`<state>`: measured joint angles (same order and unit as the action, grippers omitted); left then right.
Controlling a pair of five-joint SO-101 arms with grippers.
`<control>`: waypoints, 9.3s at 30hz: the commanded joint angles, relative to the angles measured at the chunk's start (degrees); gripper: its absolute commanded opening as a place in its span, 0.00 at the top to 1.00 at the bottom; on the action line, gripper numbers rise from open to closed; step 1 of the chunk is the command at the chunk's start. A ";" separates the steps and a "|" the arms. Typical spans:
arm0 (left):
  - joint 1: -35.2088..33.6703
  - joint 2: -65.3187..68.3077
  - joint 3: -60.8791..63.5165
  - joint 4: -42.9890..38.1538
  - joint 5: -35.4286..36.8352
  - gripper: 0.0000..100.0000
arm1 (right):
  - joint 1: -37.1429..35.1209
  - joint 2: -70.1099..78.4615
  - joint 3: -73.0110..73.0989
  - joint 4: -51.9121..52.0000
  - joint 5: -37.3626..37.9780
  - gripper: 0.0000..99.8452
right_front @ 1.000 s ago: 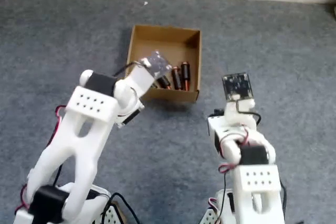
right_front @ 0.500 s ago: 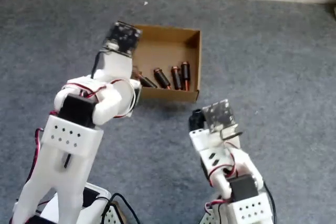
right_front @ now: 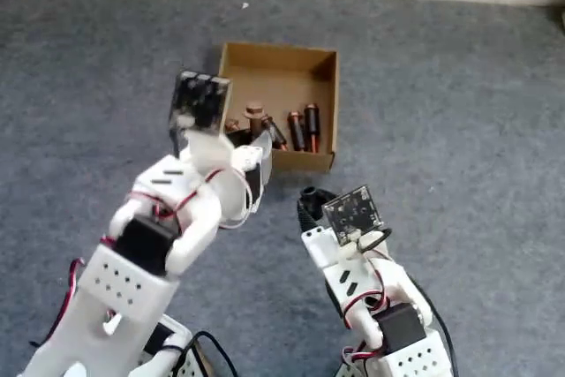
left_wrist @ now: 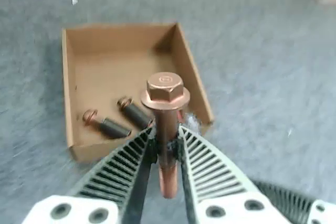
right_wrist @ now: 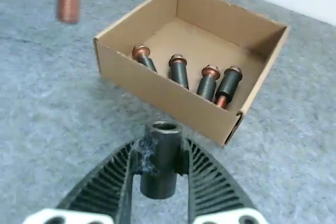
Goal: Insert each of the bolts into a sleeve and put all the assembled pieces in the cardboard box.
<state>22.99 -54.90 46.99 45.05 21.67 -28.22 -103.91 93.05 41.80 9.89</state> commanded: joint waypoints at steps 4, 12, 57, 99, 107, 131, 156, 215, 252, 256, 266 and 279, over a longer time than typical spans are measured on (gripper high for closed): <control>5.49 -5.85 7.43 -10.37 4.40 0.99 | -0.57 -0.57 -0.75 -1.89 -0.53 0.99; 7.78 -6.37 11.74 -17.23 7.56 0.99 | -2.86 -1.45 -0.75 -4.79 -0.18 0.99; 9.89 -26.07 29.93 -25.05 7.30 0.99 | -3.47 -1.36 -1.10 -9.01 7.82 0.99; 8.92 -25.45 33.27 -24.88 7.21 0.99 | -6.29 -1.45 -6.11 -8.84 7.91 0.99; 5.05 -25.45 33.27 -25.14 7.21 0.99 | -6.29 -1.45 -6.11 -8.84 7.91 0.99; 16.75 -25.98 36.62 -16.09 -2.55 0.71 | -2.68 -1.45 -6.11 -9.10 7.82 0.99; -17.54 -26.07 39.96 -13.98 -10.29 0.71 | 9.54 -1.36 -1.36 -9.19 2.73 0.99; -23.25 -25.54 50.68 -23.12 -10.64 0.97 | 8.31 97.10 -57.89 -33.36 9.05 0.86; -23.25 -25.54 50.68 -23.12 -10.64 0.97 | 8.31 22.37 2.33 -29.76 9.14 0.99; -23.25 -25.54 50.68 -23.12 -10.64 0.97 | 8.31 14.99 8.57 -29.67 9.41 0.98; -23.16 -25.54 50.68 -21.63 -10.64 0.97 | 8.40 4.79 10.51 -12.44 9.14 0.98; -23.25 -25.98 50.68 -3.52 -10.73 0.97 | 8.31 3.82 10.33 16.57 9.05 0.98</control>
<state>0.13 -80.57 96.04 37.23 11.74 -19.34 -99.34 95.78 55.78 18.77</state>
